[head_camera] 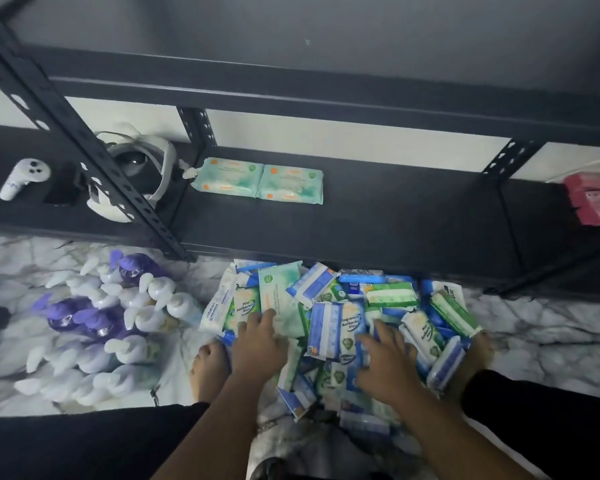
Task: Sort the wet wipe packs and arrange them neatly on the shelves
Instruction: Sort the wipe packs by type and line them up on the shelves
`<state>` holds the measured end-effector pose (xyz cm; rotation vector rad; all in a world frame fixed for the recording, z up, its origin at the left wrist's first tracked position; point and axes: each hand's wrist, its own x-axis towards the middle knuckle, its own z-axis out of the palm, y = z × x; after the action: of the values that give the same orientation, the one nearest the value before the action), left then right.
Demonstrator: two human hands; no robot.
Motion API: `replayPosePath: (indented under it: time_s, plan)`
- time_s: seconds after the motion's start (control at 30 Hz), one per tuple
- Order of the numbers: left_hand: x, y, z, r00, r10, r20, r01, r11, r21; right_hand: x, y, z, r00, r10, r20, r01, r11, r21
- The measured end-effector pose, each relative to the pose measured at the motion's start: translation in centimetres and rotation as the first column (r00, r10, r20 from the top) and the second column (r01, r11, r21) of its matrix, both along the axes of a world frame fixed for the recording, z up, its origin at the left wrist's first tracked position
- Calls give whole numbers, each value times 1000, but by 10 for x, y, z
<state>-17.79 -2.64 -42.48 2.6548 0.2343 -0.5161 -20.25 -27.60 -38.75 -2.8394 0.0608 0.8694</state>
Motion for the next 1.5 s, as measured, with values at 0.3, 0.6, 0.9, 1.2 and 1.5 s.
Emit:
replayPosePath:
  time_s: [0.3,0.6,0.9,1.2,1.5]
  plan:
    - [44,-13,-11,973,134,-186,-137,991,-2,39,29,-20,980,195,34,-195,981,-2]
    - [71,-34,-31,954,207,-217,-199,978,60,32,29,-23,985,108,131,-95,990,-102]
    - [69,-30,-22,966,174,-191,-175,984,11,24,-5,-39,936,-124,329,87,988,124]
    - [77,-8,11,981,181,75,-158,958,-240,62,-54,-38,963,-232,139,255,951,-176]
    - [71,-36,-13,969,-241,-46,239,970,-43,90,-70,-52,942,-309,129,327,930,-167]
